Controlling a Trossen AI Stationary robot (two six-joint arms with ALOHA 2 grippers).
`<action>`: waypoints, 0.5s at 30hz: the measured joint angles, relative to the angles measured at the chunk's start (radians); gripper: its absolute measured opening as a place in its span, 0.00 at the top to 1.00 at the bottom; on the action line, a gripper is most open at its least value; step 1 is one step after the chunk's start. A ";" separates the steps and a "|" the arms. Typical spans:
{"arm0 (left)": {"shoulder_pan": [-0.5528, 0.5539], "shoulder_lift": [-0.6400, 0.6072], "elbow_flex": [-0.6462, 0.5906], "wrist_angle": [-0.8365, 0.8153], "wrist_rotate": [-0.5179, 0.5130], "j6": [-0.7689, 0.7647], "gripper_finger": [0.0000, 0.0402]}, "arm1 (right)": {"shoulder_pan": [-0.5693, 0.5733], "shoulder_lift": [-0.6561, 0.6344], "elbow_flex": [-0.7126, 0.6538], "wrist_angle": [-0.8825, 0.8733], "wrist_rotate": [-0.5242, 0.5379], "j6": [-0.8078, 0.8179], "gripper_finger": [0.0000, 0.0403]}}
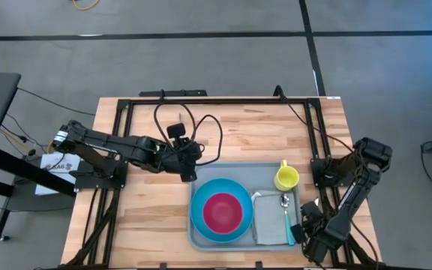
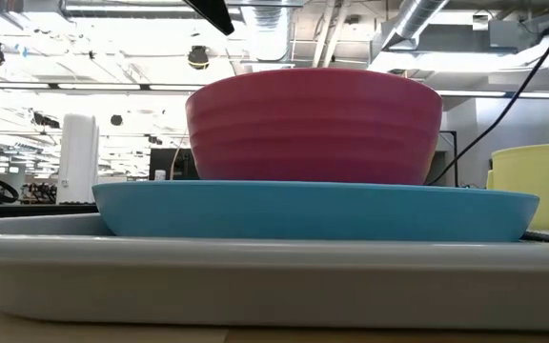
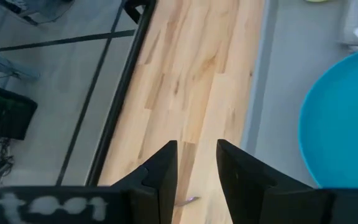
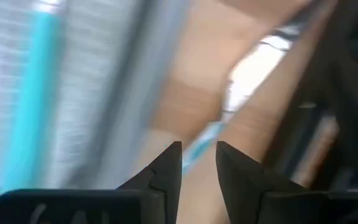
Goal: Set up tray
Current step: Put the purple fork to the left of the blue spoon on the gray table napkin
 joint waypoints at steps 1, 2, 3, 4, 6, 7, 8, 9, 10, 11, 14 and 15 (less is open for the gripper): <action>0.000 0.000 0.000 0.000 0.008 0.000 0.74 | 0.001 -0.005 0.000 0.013 0.008 0.005 0.77; 0.000 0.000 0.000 -0.001 0.013 0.000 0.74 | 0.005 -0.007 0.000 0.020 0.009 0.008 0.77; 0.000 0.000 0.000 -0.002 0.016 0.000 0.74 | 0.010 -0.004 0.000 0.022 0.009 0.009 0.77; 0.000 0.000 0.000 -0.002 0.018 0.000 0.74 | 0.012 0.002 0.001 0.021 0.008 0.009 0.77; 0.000 0.000 0.000 -0.002 0.018 0.002 0.74 | 0.012 0.026 0.001 0.022 -0.004 0.000 0.77; 0.000 0.000 0.000 -0.002 0.019 0.004 0.74 | 0.012 0.036 0.000 0.027 -0.012 -0.007 0.77; 0.000 0.000 0.000 -0.004 0.019 0.005 0.74 | 0.011 0.044 0.000 0.029 -0.022 -0.013 0.77; 0.000 0.000 0.000 -0.007 0.019 0.005 0.74 | 0.009 0.050 0.000 0.030 -0.031 -0.020 0.77; 0.000 0.000 0.000 -0.011 0.019 0.006 0.74 | 0.007 0.055 0.002 0.024 -0.034 -0.021 0.77; 0.000 0.000 0.000 -0.013 0.019 0.008 0.74 | 0.004 0.061 0.007 0.008 -0.035 -0.019 0.77; 0.000 0.000 0.000 -0.012 0.019 0.020 0.74 | -0.003 0.064 0.026 -0.031 -0.030 -0.004 0.78; 0.000 0.000 0.000 -0.012 0.019 0.020 0.74 | -0.002 0.062 0.035 -0.041 -0.028 -0.001 0.78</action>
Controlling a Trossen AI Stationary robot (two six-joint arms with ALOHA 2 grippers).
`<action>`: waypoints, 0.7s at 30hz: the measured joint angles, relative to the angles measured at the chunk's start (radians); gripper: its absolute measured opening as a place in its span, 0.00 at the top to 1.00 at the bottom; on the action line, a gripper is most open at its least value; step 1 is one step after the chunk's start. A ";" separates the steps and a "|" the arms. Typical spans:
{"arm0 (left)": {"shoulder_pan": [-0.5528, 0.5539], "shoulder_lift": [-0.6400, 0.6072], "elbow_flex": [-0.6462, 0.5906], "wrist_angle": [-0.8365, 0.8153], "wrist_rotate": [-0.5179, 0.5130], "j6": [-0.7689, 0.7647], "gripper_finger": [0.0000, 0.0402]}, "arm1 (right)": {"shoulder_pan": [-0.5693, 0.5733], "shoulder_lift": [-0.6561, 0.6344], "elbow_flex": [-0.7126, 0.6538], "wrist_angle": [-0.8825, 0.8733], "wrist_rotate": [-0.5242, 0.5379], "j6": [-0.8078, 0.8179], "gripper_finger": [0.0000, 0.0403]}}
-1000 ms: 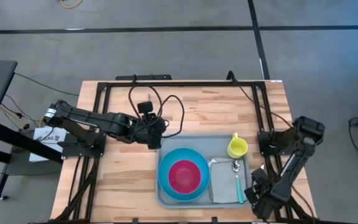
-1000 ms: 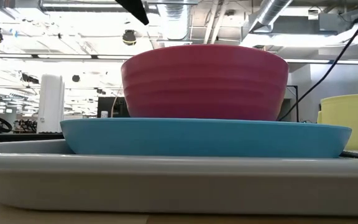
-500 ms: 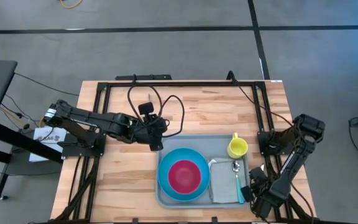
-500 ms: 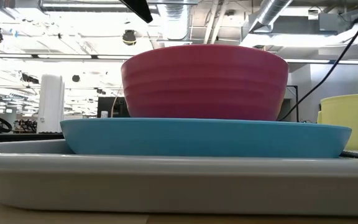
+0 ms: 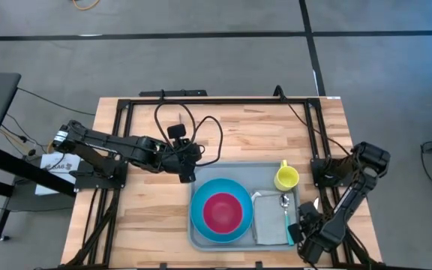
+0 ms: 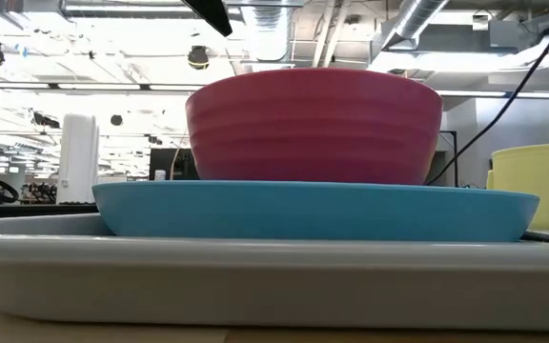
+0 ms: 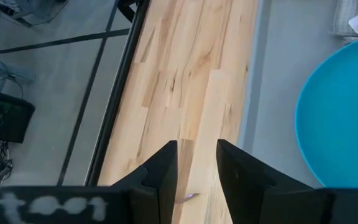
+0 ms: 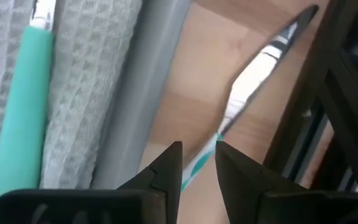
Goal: Set up tray
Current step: Put the purple fork to the left of the blue spoon on the gray table napkin
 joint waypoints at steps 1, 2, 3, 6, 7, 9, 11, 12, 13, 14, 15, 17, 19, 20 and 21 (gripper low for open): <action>0.000 0.000 0.000 0.000 0.000 0.000 0.74 | 0.002 -0.003 0.008 -0.008 0.000 0.002 0.79; 0.000 0.000 0.000 0.000 0.000 0.000 0.74 | 0.003 -0.003 0.018 -0.013 0.000 0.001 0.79; 0.000 0.000 0.000 -0.001 0.000 0.000 0.74 | 0.004 -0.003 0.029 -0.017 -0.001 0.001 0.80; 0.000 0.000 0.000 -0.001 0.000 -0.002 0.74 | 0.003 -0.004 0.070 -0.011 -0.003 0.003 0.81; 0.000 0.000 0.000 -0.001 0.000 -0.002 0.74 | 0.003 -0.005 0.080 -0.010 -0.005 0.002 0.81; 0.000 0.000 0.000 -0.001 0.000 -0.001 0.74 | 0.003 -0.005 0.088 -0.010 -0.006 0.001 0.82; 0.000 0.000 0.000 -0.001 0.000 -0.001 0.74 | 0.001 -0.004 0.088 -0.015 -0.019 -0.004 0.83; 0.000 0.000 0.000 -0.001 0.000 -0.001 0.74 | -0.004 -0.004 0.088 -0.027 -0.034 -0.014 0.83; 0.000 0.000 0.000 -0.001 -0.003 0.002 0.74 | -0.011 -0.003 0.089 -0.051 -0.048 -0.030 0.83; 0.000 0.000 0.000 -0.001 -0.009 0.009 0.74 | -0.020 -0.003 0.089 -0.088 -0.051 -0.039 0.84; 0.000 0.000 0.000 -0.001 -0.013 0.016 0.74 | -0.031 -0.003 0.088 -0.119 -0.050 -0.045 0.84; 0.003 0.000 0.000 -0.002 -0.015 0.020 0.74 | -0.058 -0.003 0.088 -0.148 -0.030 -0.052 0.84; 0.011 0.000 0.000 -0.013 -0.006 0.001 0.74 | -0.083 -0.003 0.088 -0.156 -0.027 -0.072 0.84; 0.017 0.000 0.000 -0.026 -0.002 -0.009 0.74 | -0.093 -0.003 0.088 -0.142 -0.038 -0.089 0.84; 0.025 0.000 0.000 -0.044 -0.003 -0.015 0.74 | -0.101 -0.003 0.088 -0.121 -0.074 -0.107 0.84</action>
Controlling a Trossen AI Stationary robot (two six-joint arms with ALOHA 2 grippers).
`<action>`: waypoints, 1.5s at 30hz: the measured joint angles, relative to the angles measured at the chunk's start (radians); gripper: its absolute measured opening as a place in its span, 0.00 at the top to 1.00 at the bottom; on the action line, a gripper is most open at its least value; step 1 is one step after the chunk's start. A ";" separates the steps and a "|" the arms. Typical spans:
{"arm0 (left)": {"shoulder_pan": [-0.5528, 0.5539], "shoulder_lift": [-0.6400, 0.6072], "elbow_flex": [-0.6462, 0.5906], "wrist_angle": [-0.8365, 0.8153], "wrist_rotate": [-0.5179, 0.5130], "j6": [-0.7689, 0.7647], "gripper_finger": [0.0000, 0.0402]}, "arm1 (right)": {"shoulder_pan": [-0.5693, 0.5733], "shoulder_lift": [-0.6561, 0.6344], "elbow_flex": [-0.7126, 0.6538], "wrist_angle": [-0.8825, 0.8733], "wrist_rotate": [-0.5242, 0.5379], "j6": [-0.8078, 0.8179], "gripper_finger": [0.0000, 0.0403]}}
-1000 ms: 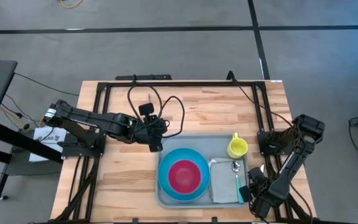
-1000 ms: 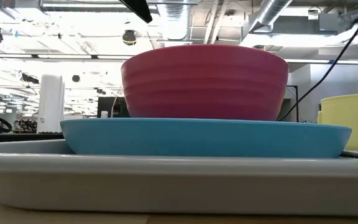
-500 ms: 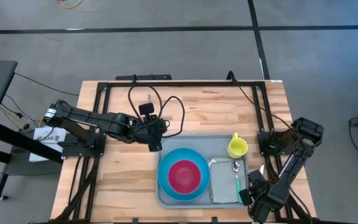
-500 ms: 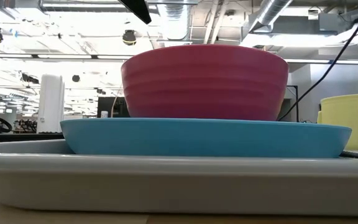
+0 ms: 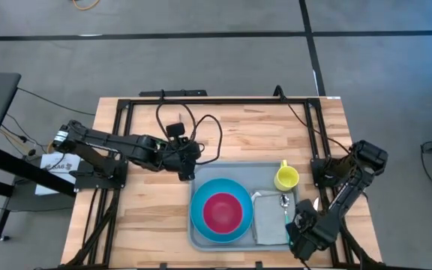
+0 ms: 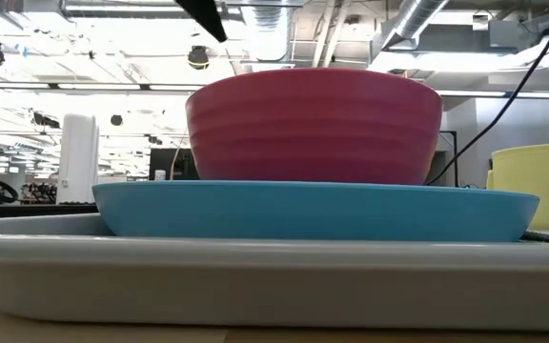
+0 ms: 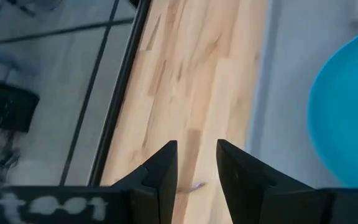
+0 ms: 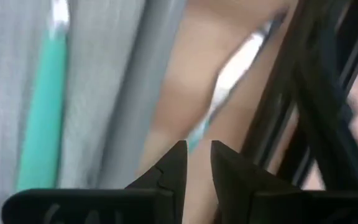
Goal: Set up tray
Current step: Put the purple fork to the left of the blue spoon on the gray table napkin
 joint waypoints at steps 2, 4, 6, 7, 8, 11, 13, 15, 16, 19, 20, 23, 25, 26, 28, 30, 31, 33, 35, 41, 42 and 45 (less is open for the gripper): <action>0.019 0.000 0.000 -0.039 -0.015 -0.004 0.74 | -0.013 0.000 0.000 0.034 -0.096 -0.044 0.84; 0.041 0.000 0.000 -0.074 -0.044 -0.012 0.74 | -0.025 0.000 0.000 0.030 -0.175 -0.090 0.84; 0.067 0.000 0.000 -0.098 -0.074 -0.020 0.74 | -0.040 0.000 0.000 -0.009 -0.174 -0.118 0.84; 0.081 0.000 0.000 -0.101 -0.088 -0.020 0.74 | -0.052 0.000 0.000 -0.029 -0.150 -0.124 0.84; 0.098 0.000 0.000 -0.103 -0.095 -0.016 0.74 | -0.066 0.000 0.000 -0.045 -0.122 -0.132 0.84; 0.154 0.000 0.000 -0.121 -0.072 0.025 0.74 | -0.123 0.000 0.000 -0.063 -0.038 -0.233 0.84; 0.198 0.000 0.000 -0.143 -0.044 0.045 0.74 | -0.170 0.000 0.000 -0.062 0.006 -0.327 0.83; 0.251 0.000 0.000 -0.174 -0.028 0.049 0.74 | -0.226 0.000 0.000 -0.063 0.020 -0.443 0.82; 0.279 0.000 0.000 -0.191 -0.022 0.050 0.74 | -0.255 0.000 0.000 -0.066 0.020 -0.498 0.81; 0.371 0.000 0.000 -0.238 0.013 0.089 0.74 | -0.328 -0.001 0.000 -0.078 0.016 -0.651 0.78; 0.401 0.000 0.000 -0.247 0.034 0.123 0.74 | -0.347 -0.001 -0.001 -0.078 0.011 -0.694 0.77; 0.488 -0.001 -0.032 -0.231 0.148 0.315 0.74 | -0.392 -0.001 -0.001 -0.072 -0.012 -0.793 0.73; 0.544 0.000 -0.077 -0.177 0.269 0.460 0.74 | -0.409 -0.001 -0.001 -0.039 -0.013 -0.830 0.70; 0.570 0.000 -0.104 -0.137 0.327 0.523 0.74 | -0.412 -0.001 -0.001 -0.014 -0.012 -0.841 0.69; 0.616 0.000 -0.172 -0.041 0.423 0.632 0.74 | -0.414 -0.001 0.007 0.020 -0.013 -0.860 0.65; 0.646 0.000 -0.252 0.055 0.485 0.726 0.74 | -0.413 -0.001 0.028 0.054 -0.012 -0.862 0.62; 0.653 0.000 -0.293 0.107 0.499 0.781 0.74 | -0.412 -0.001 0.042 0.071 -0.012 -0.862 0.60; 0.659 0.001 -0.375 0.226 0.513 0.894 0.74 | -0.411 -0.001 0.076 0.076 -0.001 -0.862 0.57; 0.659 0.001 -0.445 0.335 0.528 0.957 0.74 | -0.406 -0.002 0.120 0.078 0.042 -0.860 0.54; 0.625 0.028 -0.539 0.428 0.643 0.988 0.74 | -0.392 -0.002 0.221 0.077 0.186 -0.811 0.49; 0.617 0.036 -0.539 0.431 0.643 0.989 0.74 | -0.388 -0.002 0.230 0.077 0.206 -0.811 0.49; 0.597 0.062 -0.538 0.449 0.661 0.994 0.74 | -0.386 -0.002 0.245 0.078 0.246 -0.815 0.48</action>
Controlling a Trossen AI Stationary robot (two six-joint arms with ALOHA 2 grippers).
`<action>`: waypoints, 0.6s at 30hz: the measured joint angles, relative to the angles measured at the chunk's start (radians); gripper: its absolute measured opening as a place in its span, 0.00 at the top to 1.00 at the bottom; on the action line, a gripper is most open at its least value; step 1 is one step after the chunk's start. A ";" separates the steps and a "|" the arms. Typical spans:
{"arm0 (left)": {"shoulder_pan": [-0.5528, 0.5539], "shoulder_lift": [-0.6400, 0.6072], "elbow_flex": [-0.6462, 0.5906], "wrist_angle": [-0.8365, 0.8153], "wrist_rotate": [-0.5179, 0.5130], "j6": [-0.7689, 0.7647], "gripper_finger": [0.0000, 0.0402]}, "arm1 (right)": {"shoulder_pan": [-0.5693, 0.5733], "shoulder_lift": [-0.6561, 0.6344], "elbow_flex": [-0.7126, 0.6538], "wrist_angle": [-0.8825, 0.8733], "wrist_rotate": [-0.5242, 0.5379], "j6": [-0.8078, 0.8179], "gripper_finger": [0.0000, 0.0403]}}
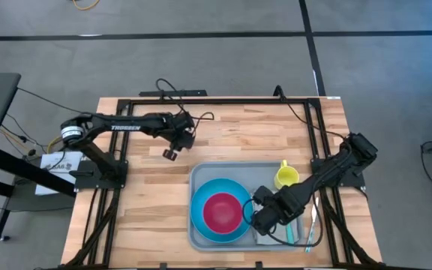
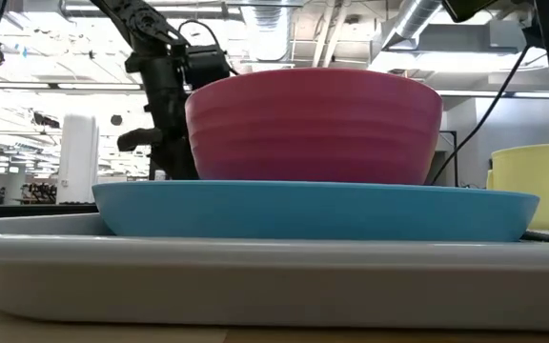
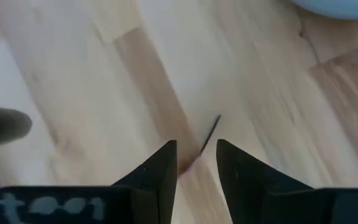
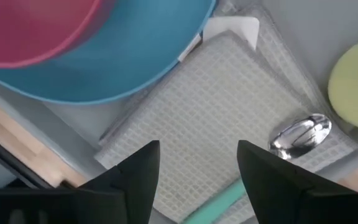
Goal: Set up tray
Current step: Put the purple fork to the left of the blue spoon on the gray table napkin
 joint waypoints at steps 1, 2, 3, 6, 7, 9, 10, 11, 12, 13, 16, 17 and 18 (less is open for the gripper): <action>-0.006 0.012 0.000 0.006 0.007 0.010 0.74 | 0.000 0.000 0.000 0.000 0.005 0.006 0.48; -0.013 0.026 0.000 0.009 0.008 0.021 0.74 | 0.000 0.000 0.000 0.000 0.007 0.007 0.48; -0.020 0.038 0.000 0.007 0.006 0.031 0.74 | 0.000 0.000 0.000 0.000 0.007 0.007 0.48; -0.035 0.076 0.000 0.008 -0.027 0.041 0.74 | -0.001 0.000 0.000 0.000 0.009 0.007 0.48; -0.037 0.087 0.000 0.010 -0.043 0.041 0.74 | -0.001 0.000 0.000 0.000 0.009 0.007 0.48; -0.037 0.108 0.005 0.015 -0.060 0.041 0.74 | 0.000 0.000 0.000 0.000 0.008 0.007 0.48; -0.037 0.116 0.005 0.022 -0.064 0.041 0.74 | 0.000 0.000 0.000 0.000 0.008 0.007 0.48; -0.037 0.126 0.006 0.027 -0.066 0.041 0.74 | 0.000 0.000 0.000 0.000 0.008 0.007 0.48; -0.037 0.137 0.006 0.034 -0.067 0.042 0.74 | 0.000 0.000 0.000 0.000 0.008 0.007 0.48; -0.037 0.147 0.006 0.036 -0.067 0.042 0.74 | 0.000 0.000 0.000 0.000 0.009 0.007 0.48; -0.038 0.169 0.009 0.045 -0.074 0.041 0.74 | 0.000 0.000 0.000 0.000 0.026 0.000 0.48; -0.038 0.173 0.009 0.045 -0.079 0.042 0.75 | 0.000 0.000 0.000 0.000 0.039 -0.002 0.48; -0.038 0.177 0.010 0.044 -0.085 0.044 0.75 | 0.000 0.000 0.000 0.000 0.053 -0.002 0.49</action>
